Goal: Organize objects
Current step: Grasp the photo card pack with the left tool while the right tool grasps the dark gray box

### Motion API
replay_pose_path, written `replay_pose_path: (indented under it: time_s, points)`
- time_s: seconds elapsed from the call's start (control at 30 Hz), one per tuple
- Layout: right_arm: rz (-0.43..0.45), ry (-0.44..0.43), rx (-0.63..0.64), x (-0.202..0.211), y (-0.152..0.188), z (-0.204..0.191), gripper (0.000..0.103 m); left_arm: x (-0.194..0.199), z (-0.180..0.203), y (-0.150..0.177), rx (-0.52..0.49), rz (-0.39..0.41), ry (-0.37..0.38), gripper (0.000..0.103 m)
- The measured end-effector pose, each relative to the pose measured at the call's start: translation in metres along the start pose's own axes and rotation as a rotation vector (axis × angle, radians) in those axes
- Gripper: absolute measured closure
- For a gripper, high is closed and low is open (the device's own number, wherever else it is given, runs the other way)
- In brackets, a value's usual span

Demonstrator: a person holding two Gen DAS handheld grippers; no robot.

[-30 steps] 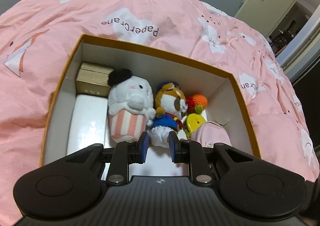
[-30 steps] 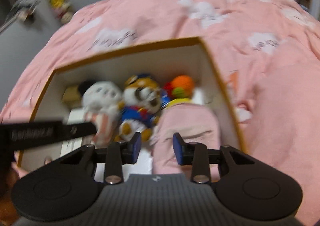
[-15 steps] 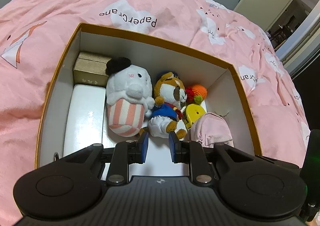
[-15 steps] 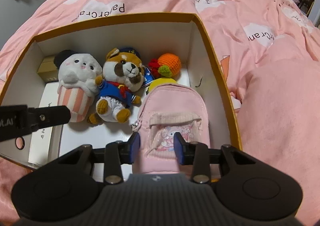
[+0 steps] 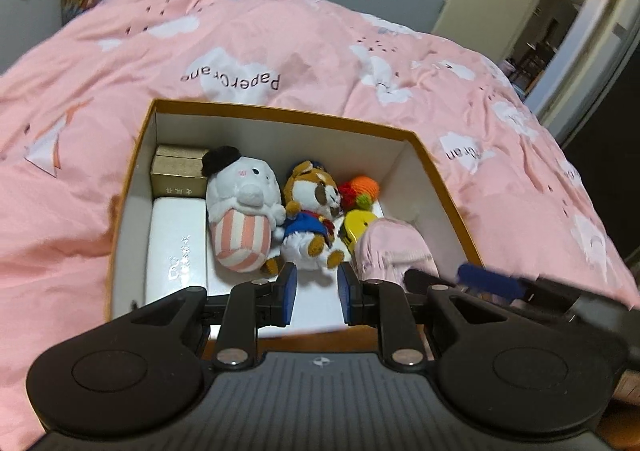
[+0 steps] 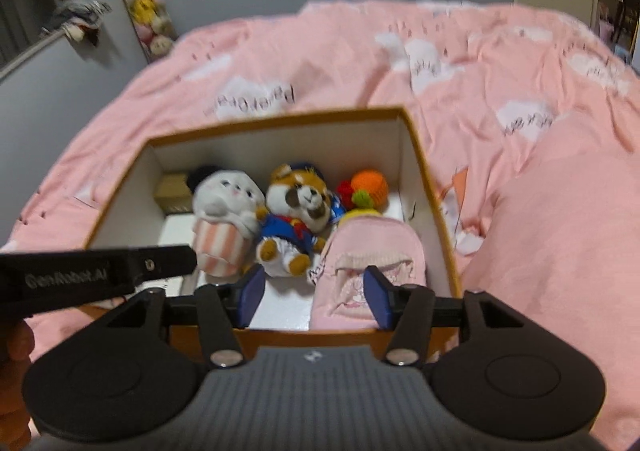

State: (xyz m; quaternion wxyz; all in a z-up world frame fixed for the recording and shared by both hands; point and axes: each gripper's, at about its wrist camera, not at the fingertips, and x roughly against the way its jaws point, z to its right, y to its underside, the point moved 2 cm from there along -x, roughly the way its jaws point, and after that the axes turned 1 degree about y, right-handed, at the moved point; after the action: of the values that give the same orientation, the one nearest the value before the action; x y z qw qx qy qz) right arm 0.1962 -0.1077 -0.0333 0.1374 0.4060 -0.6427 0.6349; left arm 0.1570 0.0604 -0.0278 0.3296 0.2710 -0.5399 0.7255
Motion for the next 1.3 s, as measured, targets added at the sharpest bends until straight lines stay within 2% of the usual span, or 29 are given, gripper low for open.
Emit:
replay_pose_path:
  time_s: [0.2,0.3,0.4,0.53,0.63,0.83,0.93,1.0,1.1,1.3]
  points:
    - [0.108,-0.006,0.033,0.041,0.024,-0.001,0.046,0.034,0.011,0.025,-0.082,0.02,0.028,0.079]
    - [0.075,-0.022,0.069,0.045,0.039,-0.004,0.046,0.047,0.016,0.038,-0.129,0.03,0.04,0.079]
    - [-0.012,-0.068,0.071,0.039,0.057,-0.008,0.046,0.049,0.013,0.056,-0.135,-0.019,0.037,0.079]
    - [-0.112,-0.081,0.094,0.028,0.077,-0.019,0.046,0.037,-0.01,0.079,-0.033,-0.154,0.018,0.079]
    - [-0.185,-0.14,0.078,0.02,0.089,-0.024,0.046,0.032,-0.032,0.09,0.055,-0.227,-0.006,0.079]
    - [-0.268,-0.178,0.122,0.007,0.102,-0.04,0.046,0.032,-0.059,0.104,0.111,-0.261,-0.039,0.079]
    - [-0.279,-0.181,0.131,0.003,0.104,-0.044,0.046,0.029,-0.068,0.105,0.145,-0.265,-0.047,0.072]
    - [-0.286,-0.182,0.12,-0.004,0.102,-0.044,0.046,0.024,-0.072,0.106,0.161,-0.262,-0.051,0.066]
    - [-0.296,-0.19,0.086,-0.011,0.1,-0.041,0.046,0.013,-0.079,0.108,0.185,-0.262,-0.078,0.064]
    - [-0.331,-0.213,0.033,-0.031,0.096,-0.041,0.045,-0.008,-0.091,0.113,0.221,-0.31,-0.131,0.063]
